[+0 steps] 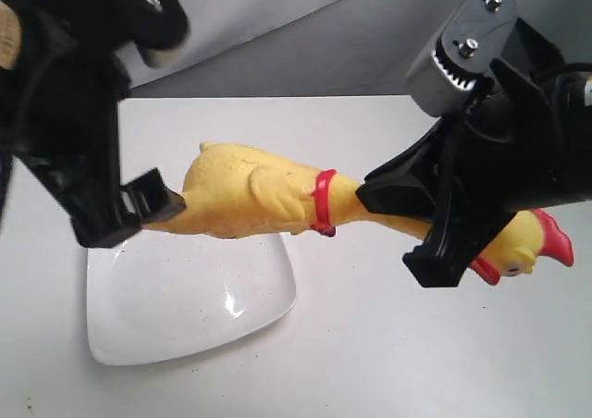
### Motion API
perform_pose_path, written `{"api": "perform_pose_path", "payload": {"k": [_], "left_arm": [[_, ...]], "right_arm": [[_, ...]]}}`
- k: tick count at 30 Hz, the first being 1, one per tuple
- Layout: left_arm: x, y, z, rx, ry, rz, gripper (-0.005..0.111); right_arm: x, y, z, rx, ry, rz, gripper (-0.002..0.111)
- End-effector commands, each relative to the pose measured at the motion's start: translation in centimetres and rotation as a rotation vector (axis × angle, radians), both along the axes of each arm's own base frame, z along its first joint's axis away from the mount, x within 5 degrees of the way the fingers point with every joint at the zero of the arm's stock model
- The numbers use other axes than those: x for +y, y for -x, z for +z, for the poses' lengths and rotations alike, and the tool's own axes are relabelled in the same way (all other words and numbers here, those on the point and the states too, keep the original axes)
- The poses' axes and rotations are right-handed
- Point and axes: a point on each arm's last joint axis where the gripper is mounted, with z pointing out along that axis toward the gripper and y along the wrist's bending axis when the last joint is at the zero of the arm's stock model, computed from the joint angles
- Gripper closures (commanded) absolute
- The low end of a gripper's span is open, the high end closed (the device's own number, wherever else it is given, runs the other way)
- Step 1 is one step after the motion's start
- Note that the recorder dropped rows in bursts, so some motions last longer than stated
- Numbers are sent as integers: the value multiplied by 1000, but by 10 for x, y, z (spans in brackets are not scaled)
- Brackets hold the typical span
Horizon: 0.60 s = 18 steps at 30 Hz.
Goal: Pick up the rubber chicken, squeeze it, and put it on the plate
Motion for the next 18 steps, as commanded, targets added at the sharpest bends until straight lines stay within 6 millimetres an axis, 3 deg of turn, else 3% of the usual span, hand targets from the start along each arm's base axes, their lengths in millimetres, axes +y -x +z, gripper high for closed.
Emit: {"api": "perform_pose_path", "payload": {"k": [1,6,11,18], "left_arm": [[28,34,40,-115,142,77,3],[60,76,74,-234,335,152,3],[80,111,91,-290,466,135,9],[91,130,97,-307,532,120,43]], "right_arm": [[8,-16,-9,5,-38,-59,108],[22,-46,-42,24,4,-85,108],[47,-72,-63,64,-81,-50,108],[85,-108,-80,119,-235,54,108]]}}
